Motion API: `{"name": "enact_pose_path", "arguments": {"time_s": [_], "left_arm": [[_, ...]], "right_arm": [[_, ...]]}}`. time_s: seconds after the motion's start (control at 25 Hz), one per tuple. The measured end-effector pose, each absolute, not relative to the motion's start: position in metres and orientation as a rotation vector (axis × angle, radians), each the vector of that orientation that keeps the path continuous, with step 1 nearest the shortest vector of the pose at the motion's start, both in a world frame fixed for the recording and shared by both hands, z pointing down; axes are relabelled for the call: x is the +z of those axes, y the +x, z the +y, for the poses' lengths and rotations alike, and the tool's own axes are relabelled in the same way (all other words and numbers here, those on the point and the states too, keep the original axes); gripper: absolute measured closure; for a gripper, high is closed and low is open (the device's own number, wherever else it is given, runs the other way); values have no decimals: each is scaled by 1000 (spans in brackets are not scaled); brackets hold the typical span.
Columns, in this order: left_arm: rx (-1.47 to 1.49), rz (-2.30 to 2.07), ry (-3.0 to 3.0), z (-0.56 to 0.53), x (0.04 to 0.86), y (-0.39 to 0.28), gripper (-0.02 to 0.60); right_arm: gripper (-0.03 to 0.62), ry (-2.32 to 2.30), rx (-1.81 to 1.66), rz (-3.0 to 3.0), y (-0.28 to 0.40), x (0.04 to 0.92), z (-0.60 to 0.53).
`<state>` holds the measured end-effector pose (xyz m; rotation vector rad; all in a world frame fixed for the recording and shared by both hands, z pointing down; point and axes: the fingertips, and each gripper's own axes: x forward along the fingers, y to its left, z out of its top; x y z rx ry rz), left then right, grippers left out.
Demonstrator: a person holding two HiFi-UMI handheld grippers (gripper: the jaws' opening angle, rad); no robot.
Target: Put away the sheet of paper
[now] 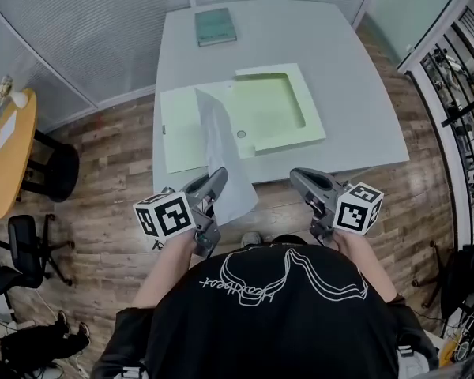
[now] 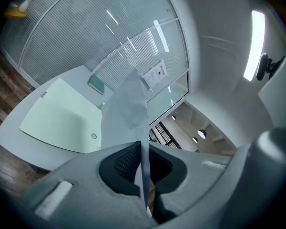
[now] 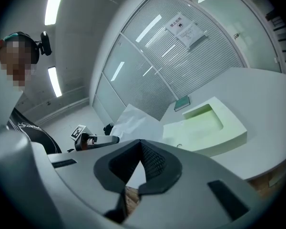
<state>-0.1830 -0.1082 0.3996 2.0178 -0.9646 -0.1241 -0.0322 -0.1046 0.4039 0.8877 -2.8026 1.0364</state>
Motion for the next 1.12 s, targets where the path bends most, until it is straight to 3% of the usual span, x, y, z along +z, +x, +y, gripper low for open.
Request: {"name": "enact_pose_path", "arguments": {"time_s": [0.64, 1.12], "left_arm": [[-93, -1026, 1911, -225, 409, -208, 569], [-67, -1048, 1916, -242, 424, -215, 569]], "right_arm": [[585, 848, 1217, -2754, -27, 428, -219], [585, 803, 1232, -2778, -24, 435, -235]]}}
